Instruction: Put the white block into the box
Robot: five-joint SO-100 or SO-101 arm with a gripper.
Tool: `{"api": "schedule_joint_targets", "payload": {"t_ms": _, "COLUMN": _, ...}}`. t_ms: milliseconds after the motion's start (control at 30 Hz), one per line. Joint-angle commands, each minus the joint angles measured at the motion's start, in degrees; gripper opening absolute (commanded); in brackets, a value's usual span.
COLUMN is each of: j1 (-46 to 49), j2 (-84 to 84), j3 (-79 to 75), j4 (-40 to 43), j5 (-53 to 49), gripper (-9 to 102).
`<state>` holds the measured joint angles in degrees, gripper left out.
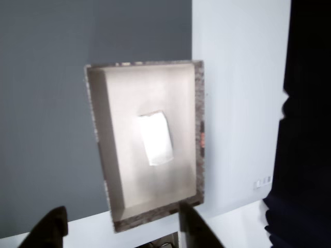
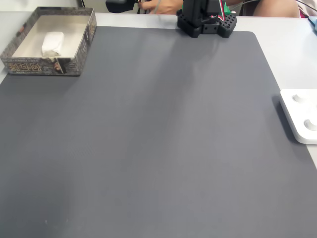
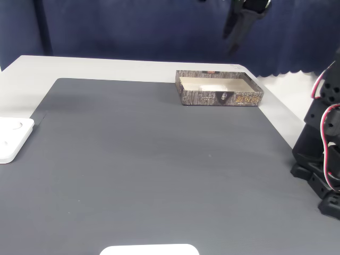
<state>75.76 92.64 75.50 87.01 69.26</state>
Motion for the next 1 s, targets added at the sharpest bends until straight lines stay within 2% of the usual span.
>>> {"api": "schedule_joint_targets", "payload": {"t_ms": 0, "j1": -1.41, "j2": 5.1, "j3": -0.26, "j4": 0.79, "j5": -1.49, "gripper": 30}}
{"api": "schedule_joint_targets", "payload": {"t_ms": 367, "j1": -1.85, "j2": 6.06, "j3": 1.49, "j4": 1.23, "j5": -3.78, "gripper": 27}}
{"api": "schedule_joint_targets", "payload": {"t_ms": 567, "j1": -6.33, "j2": 10.11, "j3": 2.37, "j4": 3.87, "j5": -11.78, "gripper": 21}}
{"api": "schedule_joint_targets", "payload": {"t_ms": 733, "j1": -15.56, "j2": 16.44, "j3": 7.38, "j4": 5.27, "j5": -22.32, "gripper": 15}}
{"api": "schedule_joint_targets", "payload": {"t_ms": 867, "j1": -27.07, "j2": 22.59, "j3": 15.12, "j4": 5.36, "j5": -34.8, "gripper": -2}}
{"api": "schedule_joint_targets", "payload": {"t_ms": 967, "j1": -32.78, "j2": 25.93, "j3": 18.81, "j4": 5.27, "j5": -39.64, "gripper": -2}}
